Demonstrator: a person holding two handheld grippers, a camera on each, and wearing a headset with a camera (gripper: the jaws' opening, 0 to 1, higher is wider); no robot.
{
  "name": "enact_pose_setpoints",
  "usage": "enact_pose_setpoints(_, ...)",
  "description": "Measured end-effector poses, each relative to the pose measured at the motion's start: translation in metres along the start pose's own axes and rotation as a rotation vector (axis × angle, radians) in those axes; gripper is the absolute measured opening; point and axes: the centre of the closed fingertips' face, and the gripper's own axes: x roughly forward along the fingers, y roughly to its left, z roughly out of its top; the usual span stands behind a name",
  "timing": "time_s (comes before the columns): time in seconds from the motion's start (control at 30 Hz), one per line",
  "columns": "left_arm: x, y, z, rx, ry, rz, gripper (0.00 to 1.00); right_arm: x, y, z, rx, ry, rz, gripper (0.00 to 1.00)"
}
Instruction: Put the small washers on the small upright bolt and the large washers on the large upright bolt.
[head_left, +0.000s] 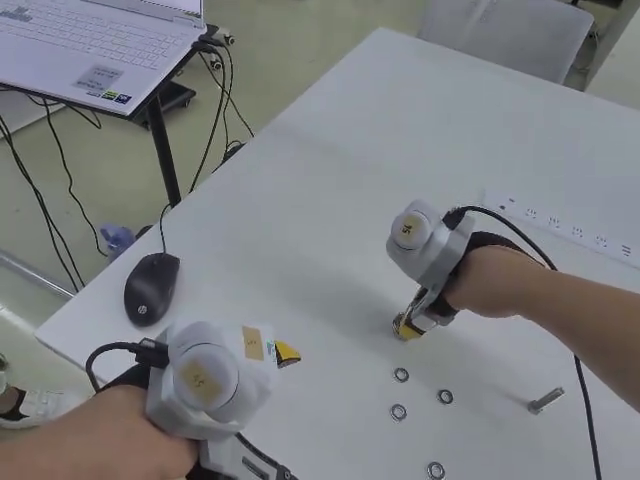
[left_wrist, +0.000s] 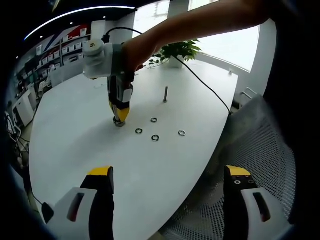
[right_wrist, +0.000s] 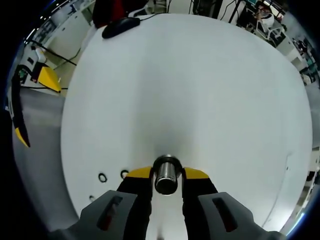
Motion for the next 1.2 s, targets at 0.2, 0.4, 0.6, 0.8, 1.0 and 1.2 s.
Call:
enact_pose_setpoints(0.2,0.0,0.0,0.0,-0.007,-0.001,0.0,0.89,-0.001,-0.001,0.001,-0.003,-0.002,-0.006,0.22)
enact_pose_setpoints(0.4,0.0,-0.002,0.0,-0.007,0.002,-0.002,0.88,-0.001,-0.001,0.001,0.001,-0.002,-0.004,0.23)
enact_pose_setpoints(0.6,-0.001,-0.001,0.002,-0.007,-0.004,-0.001,0.88,-0.001,-0.001,0.001,-0.006,-0.003,-0.009,0.23)
enact_pose_setpoints(0.8,-0.002,0.0,0.004,-0.015,-0.019,0.0,0.89,-0.004,-0.001,0.003,-0.012,-0.019,-0.015,0.25)
enact_pose_setpoints(1.0,-0.001,-0.001,0.002,-0.011,-0.01,-0.003,0.88,-0.01,-0.003,0.007,-0.028,-0.041,-0.028,0.32)
enact_pose_setpoints(1.2,-0.002,-0.002,0.001,-0.003,-0.005,-0.008,0.88,-0.019,-0.001,0.014,-0.045,-0.08,-0.026,0.37)
